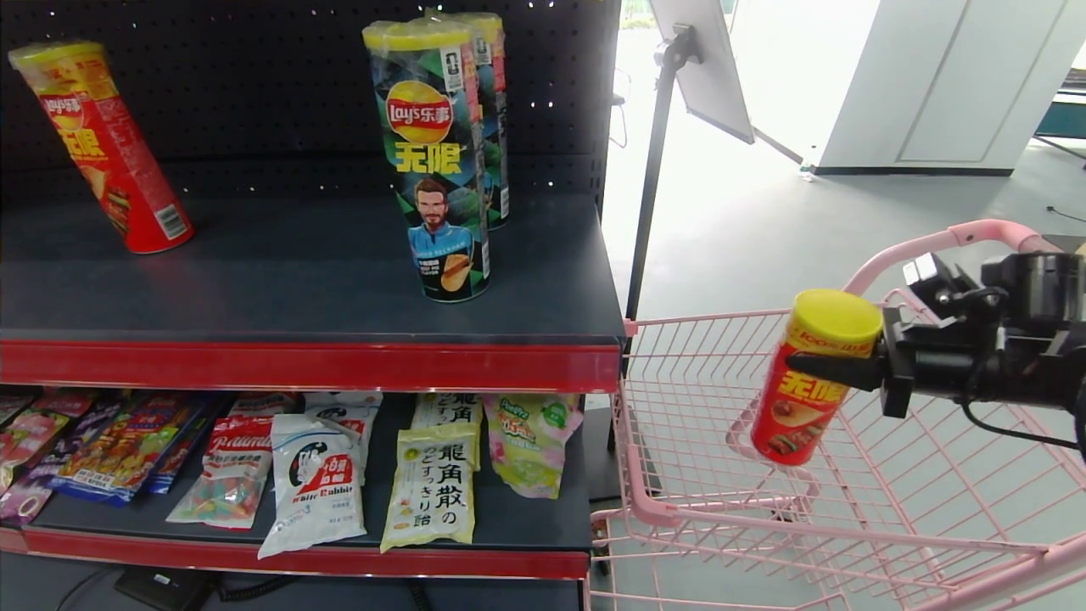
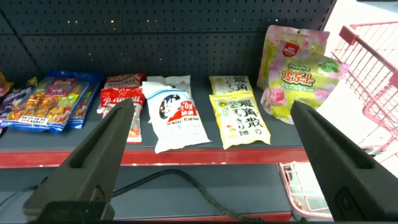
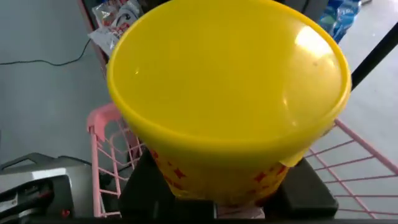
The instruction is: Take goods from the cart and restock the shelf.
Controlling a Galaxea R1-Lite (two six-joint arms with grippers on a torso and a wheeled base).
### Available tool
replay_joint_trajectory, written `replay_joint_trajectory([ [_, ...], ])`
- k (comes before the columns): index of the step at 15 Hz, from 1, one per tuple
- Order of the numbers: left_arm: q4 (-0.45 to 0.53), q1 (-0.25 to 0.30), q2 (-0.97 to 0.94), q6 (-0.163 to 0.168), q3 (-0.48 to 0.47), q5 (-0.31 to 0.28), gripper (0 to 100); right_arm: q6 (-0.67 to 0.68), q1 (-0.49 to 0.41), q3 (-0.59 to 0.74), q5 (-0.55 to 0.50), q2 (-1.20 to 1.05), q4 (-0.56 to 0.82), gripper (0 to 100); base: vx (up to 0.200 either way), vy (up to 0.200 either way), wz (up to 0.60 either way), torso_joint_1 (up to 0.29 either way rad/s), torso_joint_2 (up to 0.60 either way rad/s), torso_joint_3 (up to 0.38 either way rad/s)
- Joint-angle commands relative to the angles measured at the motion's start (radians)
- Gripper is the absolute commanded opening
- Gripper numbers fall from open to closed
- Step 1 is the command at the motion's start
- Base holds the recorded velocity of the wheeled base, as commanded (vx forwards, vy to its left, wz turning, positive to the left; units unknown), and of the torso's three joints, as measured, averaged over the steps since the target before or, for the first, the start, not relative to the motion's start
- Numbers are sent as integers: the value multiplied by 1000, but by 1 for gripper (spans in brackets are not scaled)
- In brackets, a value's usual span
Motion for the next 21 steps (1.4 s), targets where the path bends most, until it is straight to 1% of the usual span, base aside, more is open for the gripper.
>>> replay_joint_trajectory([
  [1,0,0,1,-1,0,0,100,50,37,7,-2,-193,-2,0,0,0,0,0,0,0],
  [2,0,0,1,-1,0,0,100,84,57,10,-5,-249,-2,0,0,0,0,0,0,0],
  [5,0,0,1,-1,0,2,100,142,212,-28,-11,-348,-11,0,0,0,0,0,0,0],
  [6,0,0,1,-1,0,0,100,170,230,-24,-28,-381,-9,0,0,0,0,0,0,0],
  [7,0,0,1,-1,0,0,100,217,298,18,-57,-430,-8,0,0,0,0,0,0,0],
  [8,0,0,1,-1,0,0,100,220,324,59,-85,-448,-11,0,0,0,0,0,0,0],
  [9,0,0,1,-1,0,0,100,211,333,84,-103,-454,-11,0,0,0,0,0,0,0],
  [11,0,0,1,-1,0,0,100,165,351,105,-178,-454,-12,0,0,0,0,0,0,0],
  [12,0,0,1,-1,0,0,100,164,378,107,-215,-456,-12,0,0,0,0,0,0,0],
  [14,0,0,1,-1,0,0,100,161,422,110,-252,-463,-12,0,0,0,0,0,0,0],
  [15,0,0,1,-1,0,0,100,159,434,141,-286,-466,-17,0,0,0,0,0,0,0],
  [17,0,0,1,-1,0,0,100,165,437,168,-296,-474,-31,0,0,0,0,0,0,0],
  [18,0,0,1,-1,-1,0,100,173,457,180,-307,-474,-31,0,0,0,0,0,0,0],
  [20,0,0,1,-1,0,0,100,180,480,197,-367,-479,-31,0,0,0,0,0,0,0],
  [21,0,0,1,-1,0,0,100,184,505,206,-375,-483,-31,0,0,0,0,0,0,0],
])
